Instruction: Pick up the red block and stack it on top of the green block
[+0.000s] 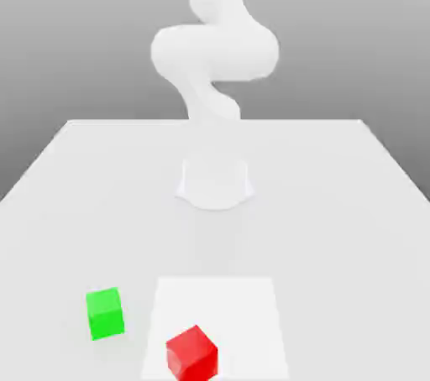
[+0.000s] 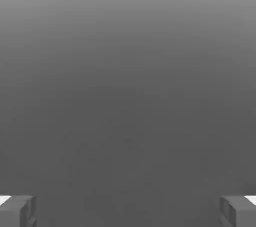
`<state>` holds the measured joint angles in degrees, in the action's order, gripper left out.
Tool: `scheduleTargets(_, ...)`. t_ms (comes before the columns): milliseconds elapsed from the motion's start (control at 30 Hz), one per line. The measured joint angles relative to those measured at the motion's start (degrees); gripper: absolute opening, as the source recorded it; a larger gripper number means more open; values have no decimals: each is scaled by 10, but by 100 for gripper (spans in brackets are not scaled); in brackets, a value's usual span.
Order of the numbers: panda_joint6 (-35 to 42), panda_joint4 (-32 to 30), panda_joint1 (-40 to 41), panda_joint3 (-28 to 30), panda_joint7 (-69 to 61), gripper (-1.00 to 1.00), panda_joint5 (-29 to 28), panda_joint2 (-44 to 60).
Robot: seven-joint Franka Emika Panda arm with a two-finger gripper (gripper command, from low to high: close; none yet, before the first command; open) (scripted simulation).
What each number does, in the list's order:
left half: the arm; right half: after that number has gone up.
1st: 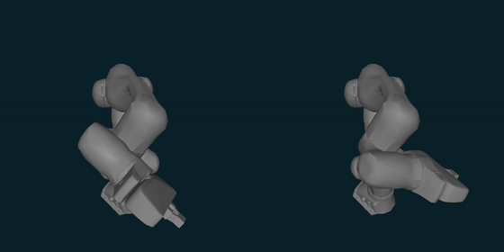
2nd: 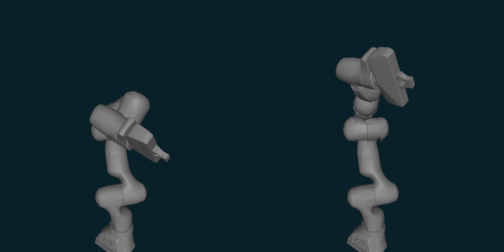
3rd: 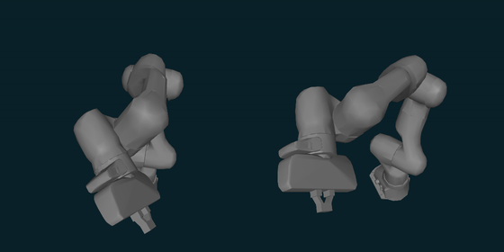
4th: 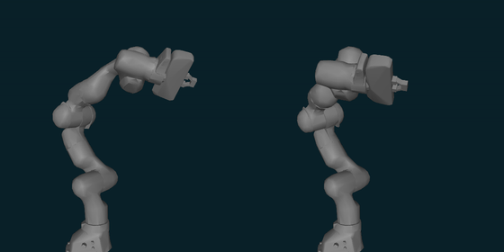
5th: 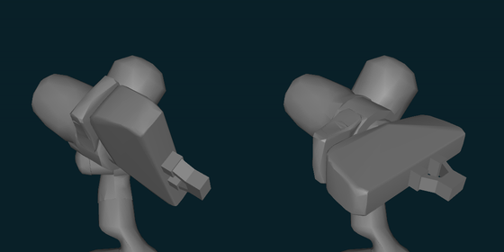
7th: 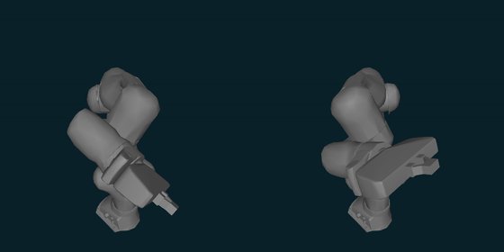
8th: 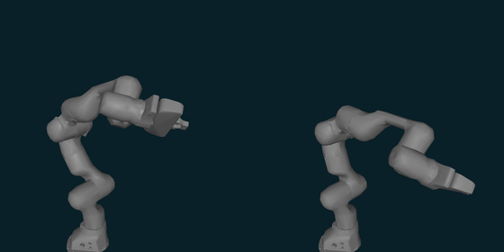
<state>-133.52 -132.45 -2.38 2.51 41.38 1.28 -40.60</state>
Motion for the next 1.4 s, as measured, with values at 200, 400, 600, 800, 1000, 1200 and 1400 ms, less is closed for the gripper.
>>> scheduleTargets(200, -42, -16, -51, 55, -113, 0, 37, 129)
scheduleTargets(400, -83, -32, -84, 93, -225, 0, 76, 255)
scheduleTargets(600, -125, -48, -91, 101, -329, 0, 102, 378)
scheduleTargets(800, -171, -65, -83, 102, -399, 0, 83, 494)
scheduleTargets(1000, -251, -62, -63, 83, -441, 0, 88, 611)
scheduleTargets(1200, -266, -58, -56, 73, -448, -100, 97, 631)
scheduleTargets(1400, -213, -70, -70, 95, -423, -100, 63, 566)
